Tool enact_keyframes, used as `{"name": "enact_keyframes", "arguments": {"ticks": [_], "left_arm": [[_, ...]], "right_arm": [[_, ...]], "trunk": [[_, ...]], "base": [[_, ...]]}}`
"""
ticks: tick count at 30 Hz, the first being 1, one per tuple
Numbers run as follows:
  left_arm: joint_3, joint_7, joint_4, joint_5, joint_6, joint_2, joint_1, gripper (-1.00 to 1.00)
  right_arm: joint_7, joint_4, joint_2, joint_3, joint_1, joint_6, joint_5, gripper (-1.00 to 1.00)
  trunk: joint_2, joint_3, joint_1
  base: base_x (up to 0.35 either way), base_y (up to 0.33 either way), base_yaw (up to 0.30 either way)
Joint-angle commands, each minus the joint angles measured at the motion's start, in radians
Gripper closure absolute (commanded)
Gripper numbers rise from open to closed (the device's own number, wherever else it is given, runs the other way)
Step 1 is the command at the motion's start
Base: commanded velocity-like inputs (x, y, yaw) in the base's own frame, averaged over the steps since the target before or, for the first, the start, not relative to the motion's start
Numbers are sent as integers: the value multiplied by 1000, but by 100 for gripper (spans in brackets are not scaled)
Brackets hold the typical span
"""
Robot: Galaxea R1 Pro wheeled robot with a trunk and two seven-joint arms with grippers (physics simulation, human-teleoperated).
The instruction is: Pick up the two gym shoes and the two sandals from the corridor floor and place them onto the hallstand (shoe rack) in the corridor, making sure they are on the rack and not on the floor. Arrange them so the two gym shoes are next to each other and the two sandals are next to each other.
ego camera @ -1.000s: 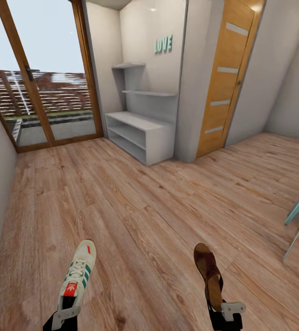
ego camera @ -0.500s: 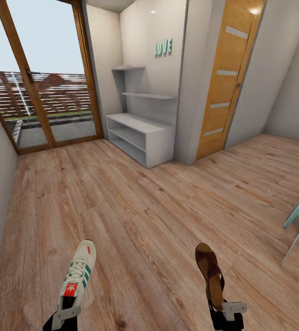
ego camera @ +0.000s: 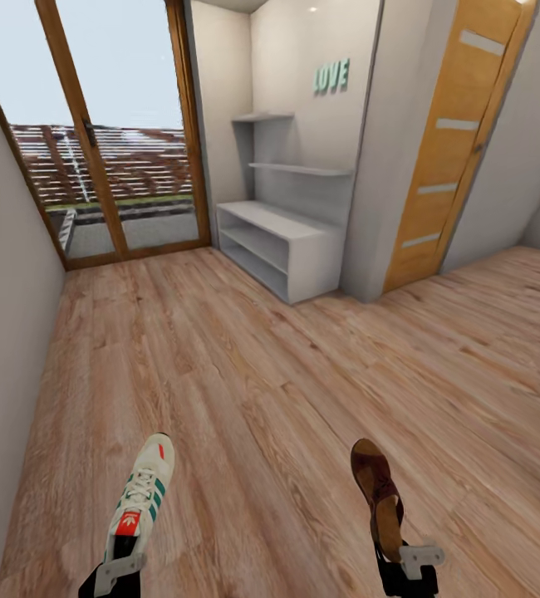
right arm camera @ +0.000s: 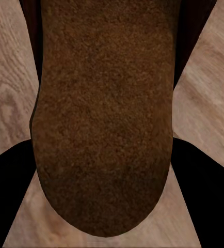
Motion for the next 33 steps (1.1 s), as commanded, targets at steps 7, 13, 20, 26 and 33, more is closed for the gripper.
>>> {"name": "enact_keyframes", "arguments": {"ticks": [7,13,20,26,33], "left_arm": [[9,-7,1,-9,-4,-1,-1,100],[9,-7,2,-8,-4,-1,-1,100],[9,-10,20,-8,-4,-1,-1,100],[9,-11,22,-8,-5,-1,-1,100],[9,-12,23,-8,-5,-1,-1,100]], "right_arm": [[-1,2,-2,10,0,-1,-9,100],[-2,3,-3,11,0,-2,-9,100],[-3,3,-3,10,0,-3,-10,100],[-4,2,-3,9,0,-3,-10,100],[-4,2,-3,9,0,-3,-11,100]], "trunk": [[0,-5,0],[0,-6,0],[0,-6,0],[0,-6,0],[0,-6,0]], "base": [[337,0,106],[338,0,10],[338,0,13],[338,0,203],[338,13,273]]}}
